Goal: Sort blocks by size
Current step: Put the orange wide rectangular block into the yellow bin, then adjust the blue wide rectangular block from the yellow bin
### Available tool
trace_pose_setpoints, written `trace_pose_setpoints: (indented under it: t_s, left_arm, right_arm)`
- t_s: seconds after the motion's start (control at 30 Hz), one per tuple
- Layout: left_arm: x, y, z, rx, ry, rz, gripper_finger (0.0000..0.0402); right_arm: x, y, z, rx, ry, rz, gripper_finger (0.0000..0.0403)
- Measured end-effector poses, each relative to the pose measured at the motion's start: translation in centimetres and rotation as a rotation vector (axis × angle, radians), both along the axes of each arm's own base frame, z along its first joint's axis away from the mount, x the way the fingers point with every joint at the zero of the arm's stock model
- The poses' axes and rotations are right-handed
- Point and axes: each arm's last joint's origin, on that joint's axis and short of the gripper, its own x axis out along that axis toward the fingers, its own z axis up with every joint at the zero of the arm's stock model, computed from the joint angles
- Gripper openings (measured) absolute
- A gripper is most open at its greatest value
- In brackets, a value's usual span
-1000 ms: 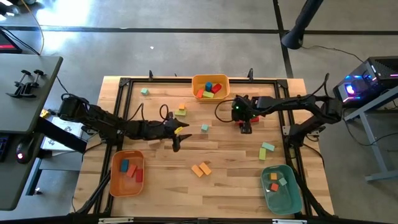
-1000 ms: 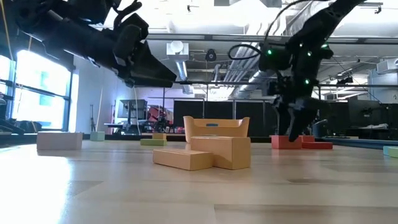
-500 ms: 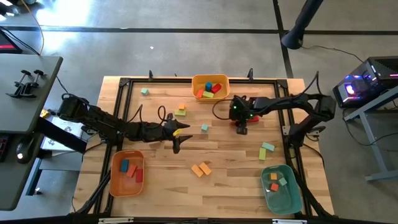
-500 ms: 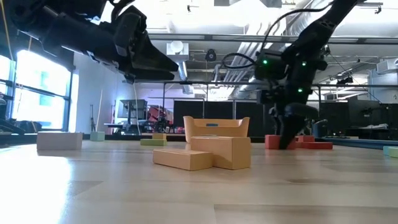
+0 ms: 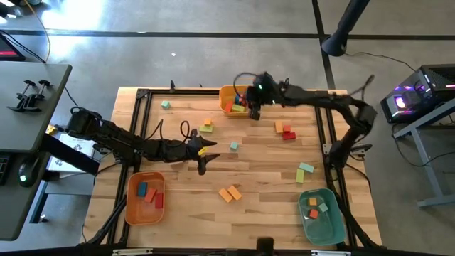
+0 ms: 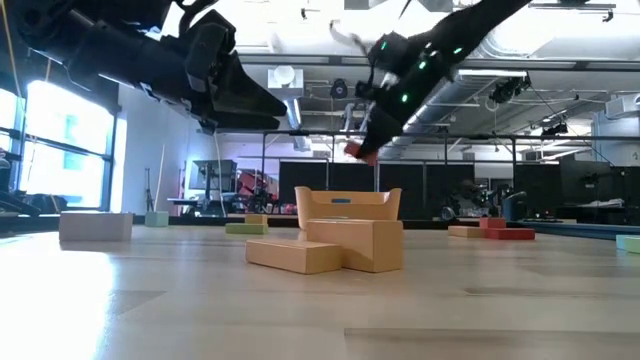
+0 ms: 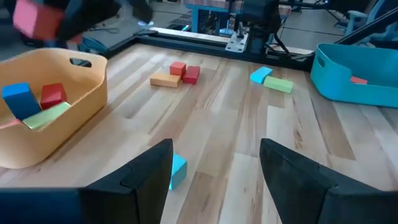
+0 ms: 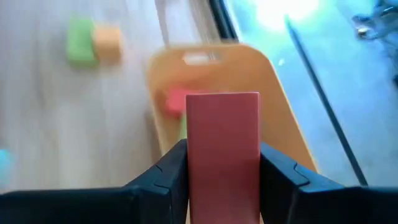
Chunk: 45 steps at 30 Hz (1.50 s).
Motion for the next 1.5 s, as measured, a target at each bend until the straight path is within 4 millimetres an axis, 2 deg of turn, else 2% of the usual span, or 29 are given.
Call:
trace_pose_setpoints:
  t_s: [0.17, 0.37, 0.43, 0.53, 0.63, 0.73, 0.87, 1.0, 1.1, 1.2, 1.33, 1.5]
  left_arm:
    - [0.0, 0.0, 0.0, 0.006, 0.000, 0.012, 0.0227]
    - [0.0, 0.1, 0.0, 0.017, 0.006, 0.039, 0.0227]
    - [-0.1, 0.1, -0.1, 0.018, 0.007, 0.043, 0.0227]
    - [-0.1, 0.2, -0.1, 0.020, 0.008, 0.045, 0.0227]
    - [-0.1, 0.2, -0.1, 0.032, 0.010, 0.054, 0.0227]
    - [-0.1, 0.2, -0.1, 0.032, 0.010, 0.058, 0.0227]
    - [-0.1, 0.2, -0.1, 0.030, 0.009, 0.058, 0.0227]
    - [-0.1, 0.2, -0.1, 0.028, 0.010, 0.058, 0.0227]
    - [-0.1, 0.2, -0.1, 0.023, 0.012, 0.060, 0.0227]
    - [-0.1, 0.2, -0.1, 0.019, 0.012, 0.061, 0.0227]
    - [-0.1, 0.2, -0.1, 0.016, 0.012, 0.062, 0.0227]
    - [-0.1, 0.2, -0.2, 0.018, 0.019, 0.062, 0.0227]
  right_arm:
    - [1.5, -3.2, -2.4, 0.105, 0.187, 0.078, 0.0129]
    - [2.8, -4.7, -5.3, 0.143, 0.384, 0.030, 0.0130]
    - [2.9, -4.9, -5.3, 0.136, 0.443, 0.003, 0.0160]
    - [2.9, -5.2, -4.3, 0.102, 0.472, -0.080, 0.0234]
    - [3.2, -5.7, -2.9, 0.113, 0.404, -0.147, 0.0280]
    - [3.7, -6.7, -2.1, 0.185, 0.225, -0.095, 0.0294]
    - [4.2, -7.7, -2.7, 0.216, 0.061, -0.146, 0.0295]
    - [4.7, -8.1, -4.4, 0.243, -0.051, -0.235, 0.0294]
    - [5.2, -7.9, -5.6, 0.229, -0.063, -0.292, 0.0294]
    - [5.4, -7.8, -6.0, 0.158, -0.026, -0.358, 0.0287]
    - [5.3, -7.8, -6.0, 0.183, -0.029, -0.350, 0.0253]
    - [4.7, -8.1, -6.3, 0.232, -0.011, -0.354, 0.0180]
